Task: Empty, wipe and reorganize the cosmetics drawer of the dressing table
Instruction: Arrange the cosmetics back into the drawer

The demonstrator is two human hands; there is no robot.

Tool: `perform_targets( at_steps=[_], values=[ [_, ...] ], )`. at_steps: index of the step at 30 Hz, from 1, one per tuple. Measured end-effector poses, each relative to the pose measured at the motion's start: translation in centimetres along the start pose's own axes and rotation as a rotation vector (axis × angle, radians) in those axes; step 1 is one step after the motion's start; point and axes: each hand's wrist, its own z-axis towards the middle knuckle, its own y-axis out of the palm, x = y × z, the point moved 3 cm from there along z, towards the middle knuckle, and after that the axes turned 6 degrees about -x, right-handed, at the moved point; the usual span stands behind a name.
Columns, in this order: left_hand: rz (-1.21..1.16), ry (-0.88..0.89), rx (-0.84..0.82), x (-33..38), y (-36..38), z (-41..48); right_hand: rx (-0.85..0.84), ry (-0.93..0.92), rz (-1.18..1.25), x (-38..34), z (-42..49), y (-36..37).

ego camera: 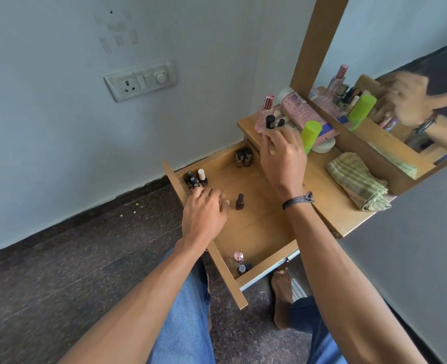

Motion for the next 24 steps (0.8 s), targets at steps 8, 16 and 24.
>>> perform_targets(
  at_steps=[8,16,24],
  values=[
    [0.019,0.001,-0.007,0.0,-0.2,-0.1,-0.189,0.072,-0.413,1.0,5.5,0.6],
    [0.013,-0.005,-0.02,0.0,-0.1,-0.1,-0.405,0.185,-0.441,2.1,5.2,1.9],
    [0.003,-0.011,-0.035,0.0,0.0,0.0,-0.354,0.188,-0.383,2.0,5.1,1.8]
  ],
)
